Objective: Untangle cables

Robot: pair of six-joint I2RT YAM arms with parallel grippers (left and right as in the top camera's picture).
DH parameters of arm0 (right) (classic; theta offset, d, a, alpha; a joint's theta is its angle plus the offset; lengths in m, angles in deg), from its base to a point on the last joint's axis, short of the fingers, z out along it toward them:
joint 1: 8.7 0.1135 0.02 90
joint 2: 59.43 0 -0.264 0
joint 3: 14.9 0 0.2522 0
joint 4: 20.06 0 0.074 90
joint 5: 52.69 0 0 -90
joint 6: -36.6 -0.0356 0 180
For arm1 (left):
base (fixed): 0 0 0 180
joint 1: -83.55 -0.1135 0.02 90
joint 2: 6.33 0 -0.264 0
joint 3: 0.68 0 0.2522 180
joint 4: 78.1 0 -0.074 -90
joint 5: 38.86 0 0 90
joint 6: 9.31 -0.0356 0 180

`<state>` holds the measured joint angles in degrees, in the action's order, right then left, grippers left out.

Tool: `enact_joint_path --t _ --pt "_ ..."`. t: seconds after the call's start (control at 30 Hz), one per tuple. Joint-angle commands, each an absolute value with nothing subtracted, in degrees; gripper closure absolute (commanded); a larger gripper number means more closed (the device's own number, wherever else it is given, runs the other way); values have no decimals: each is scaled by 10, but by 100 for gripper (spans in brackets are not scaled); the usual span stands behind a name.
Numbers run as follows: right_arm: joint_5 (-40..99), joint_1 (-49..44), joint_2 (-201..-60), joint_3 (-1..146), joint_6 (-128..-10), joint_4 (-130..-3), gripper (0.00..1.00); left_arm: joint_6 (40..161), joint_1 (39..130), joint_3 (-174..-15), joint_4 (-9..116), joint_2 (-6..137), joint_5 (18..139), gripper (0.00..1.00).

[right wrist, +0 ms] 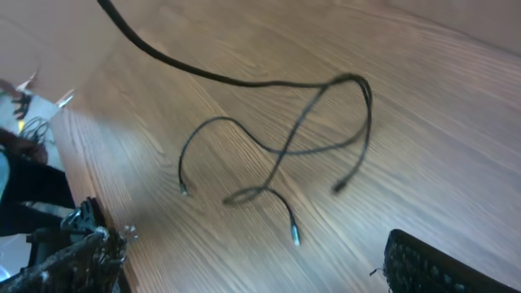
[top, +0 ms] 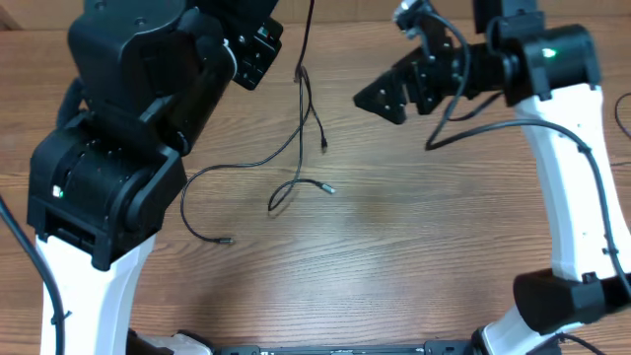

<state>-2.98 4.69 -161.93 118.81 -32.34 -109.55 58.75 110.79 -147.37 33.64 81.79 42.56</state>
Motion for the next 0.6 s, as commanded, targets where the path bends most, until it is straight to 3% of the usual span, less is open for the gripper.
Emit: enact_joint_path --t 0.0,0.2,0.3,0.57 --pt "-61 71 -1623 1188 -319 -1072 0 602 1105 -1494 341 810 434 96" --pt "-66 104 -1624 1188 -316 -1032 0 602 1105 -1494 347 810 431 96" --pt "-98 121 -1624 1188 -258 -1013 0 603 1105 -1494 343 810 425 96" --pt "-124 145 -1633 1188 -234 -926 2 729 1105 -1498 345 813 372 96"
